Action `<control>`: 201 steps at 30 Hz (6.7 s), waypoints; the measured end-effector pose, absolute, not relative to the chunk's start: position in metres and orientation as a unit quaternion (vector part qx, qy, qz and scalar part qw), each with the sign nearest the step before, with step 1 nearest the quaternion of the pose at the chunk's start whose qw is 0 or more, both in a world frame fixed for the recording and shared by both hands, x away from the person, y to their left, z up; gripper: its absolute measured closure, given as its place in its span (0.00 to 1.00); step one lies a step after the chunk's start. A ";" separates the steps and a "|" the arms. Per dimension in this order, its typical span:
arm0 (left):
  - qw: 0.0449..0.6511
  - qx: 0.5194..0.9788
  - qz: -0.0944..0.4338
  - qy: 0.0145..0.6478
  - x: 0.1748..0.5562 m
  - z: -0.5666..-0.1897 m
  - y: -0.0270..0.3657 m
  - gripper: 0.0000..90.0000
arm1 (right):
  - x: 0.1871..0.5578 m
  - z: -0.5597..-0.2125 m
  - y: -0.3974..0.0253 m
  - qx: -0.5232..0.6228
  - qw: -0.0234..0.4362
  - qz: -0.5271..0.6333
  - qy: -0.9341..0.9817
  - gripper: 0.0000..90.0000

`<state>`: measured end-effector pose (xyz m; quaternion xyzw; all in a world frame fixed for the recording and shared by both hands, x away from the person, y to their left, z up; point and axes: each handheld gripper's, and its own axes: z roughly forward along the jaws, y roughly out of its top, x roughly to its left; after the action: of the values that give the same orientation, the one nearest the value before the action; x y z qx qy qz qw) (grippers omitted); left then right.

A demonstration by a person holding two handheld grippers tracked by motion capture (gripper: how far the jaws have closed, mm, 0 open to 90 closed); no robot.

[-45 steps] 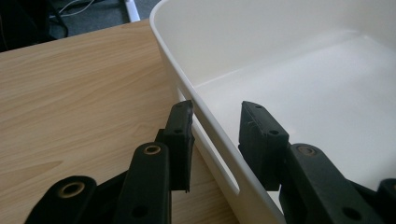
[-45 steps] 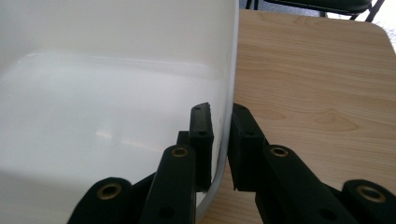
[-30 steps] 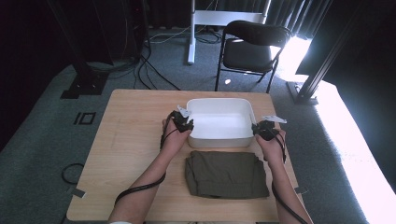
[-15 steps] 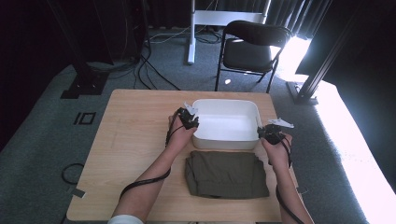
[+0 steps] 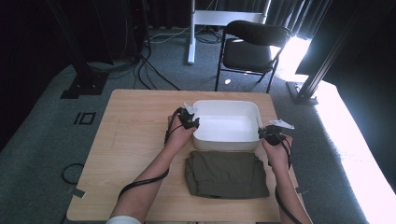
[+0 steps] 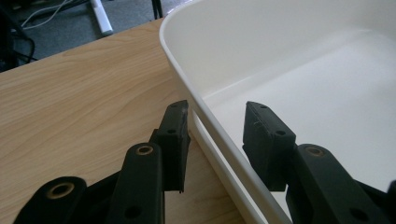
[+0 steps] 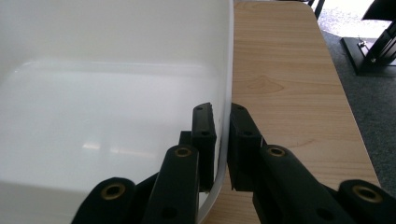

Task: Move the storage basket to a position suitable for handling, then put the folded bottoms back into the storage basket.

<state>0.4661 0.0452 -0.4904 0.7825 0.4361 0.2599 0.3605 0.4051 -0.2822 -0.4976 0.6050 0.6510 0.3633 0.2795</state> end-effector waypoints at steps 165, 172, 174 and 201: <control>0.473 0.792 0.115 0.368 0.291 -0.517 0.060 0.81 | 0.266 -0.510 -0.255 0.457 0.177 0.445 0.749 0.90; 0.488 0.789 0.117 0.354 0.289 -0.496 0.065 0.81 | 0.258 -0.489 -0.256 0.447 0.178 0.472 0.739 0.90; 0.489 0.789 0.120 0.351 0.289 -0.491 0.065 0.81 | 0.258 -0.485 -0.257 0.445 0.181 0.474 0.738 0.90; 0.518 0.773 0.159 0.330 0.322 -0.434 0.064 0.81 | 0.294 -0.438 -0.265 0.443 0.193 0.525 0.700 0.90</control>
<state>0.3218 0.0642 -0.4344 0.7729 0.3303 0.1592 0.5178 0.2937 -0.2646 -0.4381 0.4430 0.7002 0.5254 0.1934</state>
